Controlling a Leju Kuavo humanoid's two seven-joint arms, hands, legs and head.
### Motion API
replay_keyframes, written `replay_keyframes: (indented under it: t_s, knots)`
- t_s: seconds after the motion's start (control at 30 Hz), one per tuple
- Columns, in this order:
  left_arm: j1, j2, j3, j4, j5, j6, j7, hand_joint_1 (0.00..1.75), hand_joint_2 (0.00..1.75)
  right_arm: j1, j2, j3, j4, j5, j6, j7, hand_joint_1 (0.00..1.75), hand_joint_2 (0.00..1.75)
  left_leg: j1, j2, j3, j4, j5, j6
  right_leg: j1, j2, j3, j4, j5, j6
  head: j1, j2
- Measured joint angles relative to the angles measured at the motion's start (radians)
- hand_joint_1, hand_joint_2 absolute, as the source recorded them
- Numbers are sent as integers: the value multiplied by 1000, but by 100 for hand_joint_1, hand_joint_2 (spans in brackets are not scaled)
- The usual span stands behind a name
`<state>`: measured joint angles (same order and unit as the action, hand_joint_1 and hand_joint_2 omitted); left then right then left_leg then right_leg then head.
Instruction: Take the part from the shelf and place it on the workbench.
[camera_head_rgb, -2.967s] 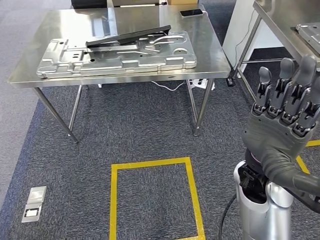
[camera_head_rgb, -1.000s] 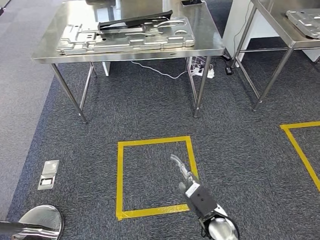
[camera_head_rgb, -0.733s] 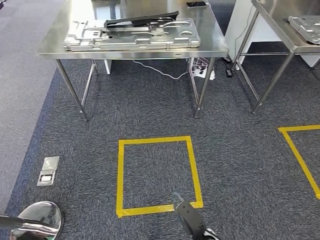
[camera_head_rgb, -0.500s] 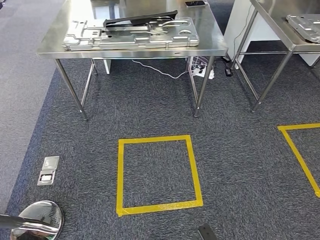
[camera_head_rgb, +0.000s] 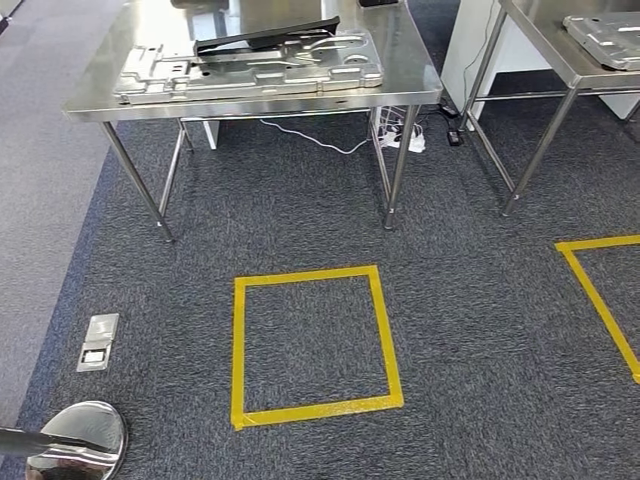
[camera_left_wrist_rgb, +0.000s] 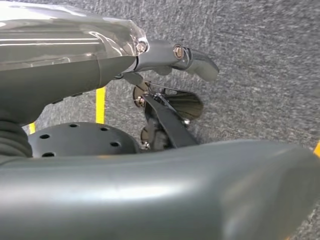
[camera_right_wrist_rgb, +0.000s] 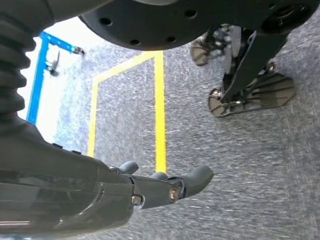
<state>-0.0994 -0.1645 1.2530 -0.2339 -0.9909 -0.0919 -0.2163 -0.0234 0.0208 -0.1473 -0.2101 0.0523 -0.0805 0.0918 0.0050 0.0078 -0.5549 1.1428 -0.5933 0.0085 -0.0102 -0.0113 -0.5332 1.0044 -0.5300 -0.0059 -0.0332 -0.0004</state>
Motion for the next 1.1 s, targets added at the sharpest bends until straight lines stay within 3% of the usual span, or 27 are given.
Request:
replay_keyframes:
  t_s: [0.07, 0.17, 0.23, 0.33, 0.37, 0.4, 0.43, 0.53, 0.6, 0.67, 0.73, 0.8, 0.87, 0.9, 0.93, 0.97, 1.03, 1.07, 1.1]
  knots:
    - [-1, 2, 0, 0, 0, -1, -2, 0, 175, -3, 0, -13, 3, 0, 0, 14, 0, 175, -6, -1, 52, -107, 40, 14, 2, 0, -1, 2, 2, 6, 0, 0]
    - [-3, 3, 0, 0, 5, -3, 0, 0, 175, -6, 0, -28, 6, 0, 2, 34, 0, 175, -7, 0, 55, -137, 41, 22, 4, -1, -11, 5, 6, 22, 0, 0]
    - [-2, 4, 0, 0, 7, -5, 7, 0, 175, -7, -2, -33, 8, 2, 4, 44, 0, 175, -1, 2, 52, -147, 48, 29, 5, 1, -24, 29, -16, 32, 1, 0]
    - [0, 4, 1, 0, 9, -10, 20, 0, 175, -6, -3, -40, 12, 3, 7, 51, 0, 175, 2, 7, 46, -150, 55, 36, 1, 6, -90, 193, -115, 42, 2, 0]
    - [1, 4, 1, 0, 10, -11, 25, 0, 175, -5, -4, -43, 13, 3, 9, 51, 0, 175, 1, 8, 45, -149, 56, 36, 0, 6, -112, 251, -137, 45, 2, 0]
    - [2, 4, 1, 0, 13, -11, 29, 0, 175, -3, -4, -47, 13, 4, 11, 51, 0, 175, 1, 10, 44, -148, 56, 36, -1, 6, -120, 280, -140, 48, 2, 0]
    - [2, 4, 1, 0, 15, -12, 32, 0, 175, -2, -4, -50, 13, 5, 13, 49, 0, 175, 2, 10, 44, -146, 56, 36, -3, 6, -110, 269, -123, 51, 2, 0]
    - [1, 4, -6, -2, 22, -13, 38, 0, 175, 2, -5, -57, 14, 6, 18, 41, 0, 175, 1, 10, 43, -135, 50, 28, -7, 5, -15, 80, -30, 52, 2, 0]
    - [3, 7, -34, -9, 43, -13, 43, 0, 175, 6, -5, -57, 14, 5, 18, 34, 0, 175, -3, 9, 38, -128, 48, 17, -6, 5, 13, 12, -15, 45, 1, 0]
    - [7, 12, -79, -18, 79, -10, 50, 0, 175, 14, -5, -56, 13, 3, 19, 27, 0, 175, -3, 9, 34, -126, 49, 8, -5, 6, 10, 9, -17, 33, 1, 0]
    - [16, 17, -127, -23, 122, -5, 57, 0, 175, 22, -5, -55, 10, 2, 21, 22, 0, 175, 0, 6, 28, -109, 31, -1, -7, 4, 8, 7, -13, 21, 1, 0]
    - [31, 24, -177, -25, 168, 1, 66, 0, 175, 26, -5, -52, 1, 1, 23, 16, 0, 175, 3, 2, -8, -22, -30, -10, -9, 1, 3, 5, -10, 11, 0, 0]
    - [52, 30, -229, -25, 214, 6, 74, 0, 175, 26, -6, -47, -14, 0, 26, 9, 0, 175, 5, 1, -65, 113, -93, -16, -8, 1, -2, 6, -8, 7, 0, 0]
    - [65, 32, -255, -25, 236, 8, 79, 0, 175, 25, -6, -45, -24, -1, 28, 7, 0, 175, 5, 1, -81, 152, -102, -16, -8, 1, -2, 6, -7, 6, 0, 0]
    - [78, 34, -279, -25, 257, 9, 83, 0, 175, 24, -6, -42, -35, -2, 29, 5, 0, 175, 5, 1, -79, 154, -91, -16, -7, 1, -2, 6, -7, 6, 0, 0]
    - [91, 36, -304, -25, 278, 11, 87, 0, 175, 22, -6, -38, -47, -4, 31, 2, 0, 175, 4, 1, -59, 114, -61, -13, -6, 2, 0, 6, -7, 6, 0, 0]
    - [115, 42, -355, -25, 320, 17, 95, 0, 175, 17, -5, -29, -72, -7, 35, -5, 0, 175, 2, 0, 6, -24, 10, -4, -5, 3, 3, 7, -8, 8, 0, 0]
    - [125, 45, -382, -25, 342, 19, 98, 0, 131, 14, -5, -24, -84, -9, 37, -8, 0, 175, -1, 0, 31, -81, 31, 1, -4, 4, 1, 8, -8, 12, 0, 0]
    - [134, 49, -409, -25, 363, 22, 102, 0, 87, 13, -5, -20, -94, -11, 38, -10, 0, 131, -3, -1, 44, -114, 39, 6, -3, 4, -1, 9, -7, 16, 0, 0]
